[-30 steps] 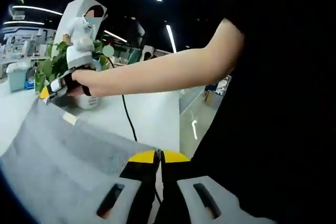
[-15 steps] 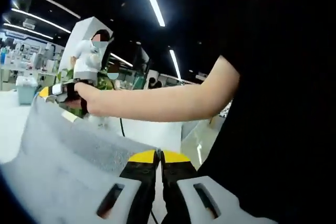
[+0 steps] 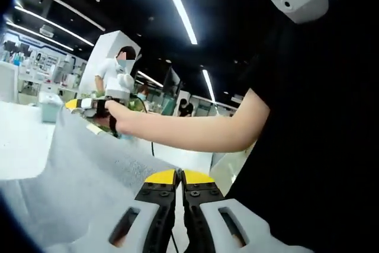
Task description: Fold the towel on the table until its edges align and the towel forms a compact rectangular stack.
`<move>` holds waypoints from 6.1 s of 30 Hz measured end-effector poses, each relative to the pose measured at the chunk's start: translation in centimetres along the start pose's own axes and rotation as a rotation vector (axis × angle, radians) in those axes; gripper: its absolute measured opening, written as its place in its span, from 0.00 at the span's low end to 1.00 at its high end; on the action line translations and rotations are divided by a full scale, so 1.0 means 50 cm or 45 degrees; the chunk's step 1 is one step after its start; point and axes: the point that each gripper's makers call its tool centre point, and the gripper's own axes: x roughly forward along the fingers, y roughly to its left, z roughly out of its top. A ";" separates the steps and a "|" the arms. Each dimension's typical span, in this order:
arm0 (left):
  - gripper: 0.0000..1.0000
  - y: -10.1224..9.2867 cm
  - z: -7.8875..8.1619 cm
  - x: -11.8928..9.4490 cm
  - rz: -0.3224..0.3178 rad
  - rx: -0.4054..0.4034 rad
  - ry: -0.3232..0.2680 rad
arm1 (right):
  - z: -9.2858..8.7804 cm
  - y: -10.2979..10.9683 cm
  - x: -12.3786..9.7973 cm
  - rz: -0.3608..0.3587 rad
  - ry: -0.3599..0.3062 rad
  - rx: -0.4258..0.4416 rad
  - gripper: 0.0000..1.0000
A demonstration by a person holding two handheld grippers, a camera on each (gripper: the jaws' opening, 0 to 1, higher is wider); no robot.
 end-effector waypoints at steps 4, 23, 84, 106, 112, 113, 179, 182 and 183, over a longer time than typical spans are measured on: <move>0.02 0.016 0.022 -0.054 0.042 -0.023 -0.062 | 0.010 0.036 0.030 0.005 -0.014 0.029 0.00; 0.02 0.087 0.029 -0.212 -0.033 -0.011 0.093 | -0.033 0.138 0.160 -0.068 0.033 -0.085 0.00; 0.02 0.188 0.025 -0.517 0.069 -0.062 -0.019 | -0.100 0.320 0.340 -0.008 0.173 0.179 0.00; 0.02 0.206 -0.003 -0.558 0.139 -0.114 0.000 | -0.136 0.349 0.394 0.045 0.268 0.136 0.00; 0.02 0.221 -0.004 -0.593 0.180 -0.196 -0.073 | -0.143 0.339 0.412 0.042 0.293 0.137 0.00; 0.02 0.223 -0.004 -0.602 0.186 -0.207 -0.081 | -0.146 0.342 0.415 0.051 0.302 0.143 0.00; 0.02 0.322 -0.127 -0.821 0.524 -0.537 0.042 | -0.305 0.539 0.669 0.222 0.415 0.064 0.00; 0.02 0.331 -0.139 -0.828 0.541 -0.557 0.047 | -0.348 0.528 0.690 0.220 0.499 0.088 0.00; 0.02 0.332 -0.142 -0.829 0.546 -0.558 0.049 | -0.355 0.526 0.691 0.221 0.515 0.089 0.00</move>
